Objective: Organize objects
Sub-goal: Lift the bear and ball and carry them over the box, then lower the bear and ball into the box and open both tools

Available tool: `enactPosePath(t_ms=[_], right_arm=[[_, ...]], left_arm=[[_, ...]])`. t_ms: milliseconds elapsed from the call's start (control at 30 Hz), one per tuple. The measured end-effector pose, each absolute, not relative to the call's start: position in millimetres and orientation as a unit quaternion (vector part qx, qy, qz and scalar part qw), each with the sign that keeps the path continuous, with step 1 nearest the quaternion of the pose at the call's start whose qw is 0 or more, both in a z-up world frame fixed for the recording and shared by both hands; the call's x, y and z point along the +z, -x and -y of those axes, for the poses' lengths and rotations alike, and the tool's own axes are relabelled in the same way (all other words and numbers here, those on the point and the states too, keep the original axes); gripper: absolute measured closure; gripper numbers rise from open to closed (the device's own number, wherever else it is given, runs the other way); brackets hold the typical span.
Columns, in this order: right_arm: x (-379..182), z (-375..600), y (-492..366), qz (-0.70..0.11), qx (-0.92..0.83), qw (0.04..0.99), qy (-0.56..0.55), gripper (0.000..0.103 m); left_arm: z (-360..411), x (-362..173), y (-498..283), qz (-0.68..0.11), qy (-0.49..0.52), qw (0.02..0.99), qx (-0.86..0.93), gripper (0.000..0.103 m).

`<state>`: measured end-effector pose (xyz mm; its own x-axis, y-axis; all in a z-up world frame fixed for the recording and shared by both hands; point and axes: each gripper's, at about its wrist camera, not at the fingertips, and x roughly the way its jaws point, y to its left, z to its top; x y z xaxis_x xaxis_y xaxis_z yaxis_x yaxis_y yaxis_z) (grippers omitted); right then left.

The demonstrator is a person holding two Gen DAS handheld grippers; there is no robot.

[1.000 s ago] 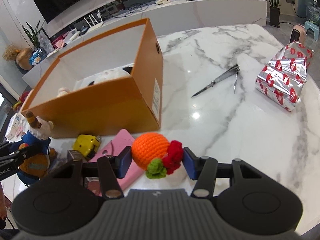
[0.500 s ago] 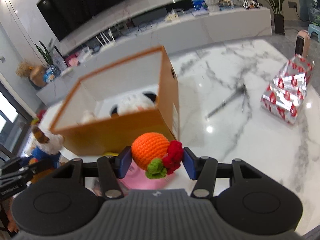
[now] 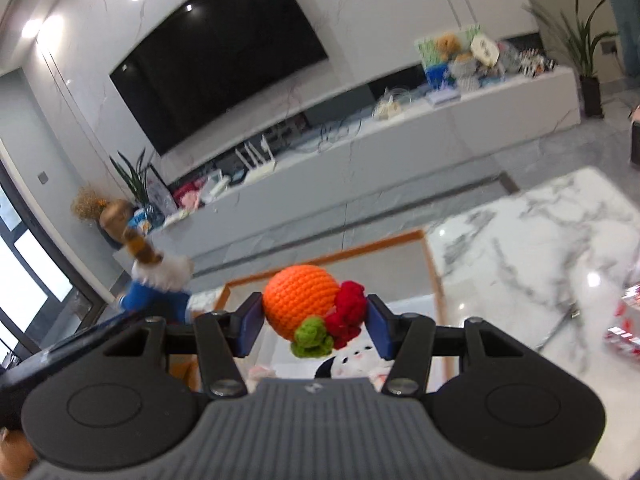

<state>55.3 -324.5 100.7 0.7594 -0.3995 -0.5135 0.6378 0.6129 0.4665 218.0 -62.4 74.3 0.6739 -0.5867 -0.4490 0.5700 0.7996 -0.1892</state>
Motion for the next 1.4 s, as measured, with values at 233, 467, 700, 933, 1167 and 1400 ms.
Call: enactPosePath(t_ms=[233, 467, 700, 933, 1167, 1400], right_arm=[[60, 351, -109, -0.235, -0.286, 0.869, -0.327, 0.046], [50, 381, -145, -0.263, -0.292, 0.867, -0.307, 0.046], [40, 402, -175, -0.323, -0.276, 0.853, -0.304, 0.046], [20, 428, -198, -0.371, -0.283, 0.832, -0.300, 0.046], [1, 438, -212, -0.413, -0.289, 0.812, -0.294, 0.046], [-11, 438, -218, -0.431, -0.295, 0.798, -0.299, 0.046]], left_arm=[[78, 38, -259, -0.290, 0.011, 0.914, -0.285, 0.052], [80, 26, -285, -0.323, 0.015, 0.910, -0.260, 0.052], [95, 18, -319, -0.387, 0.006, 0.894, -0.225, 0.052], [111, 0, -338, -0.430, -0.022, 0.872, -0.235, 0.057], [116, -21, -344, -0.469, -0.030, 0.851, -0.235, 0.059], [111, -30, -349, -0.491, -0.024, 0.842, -0.222, 0.062]])
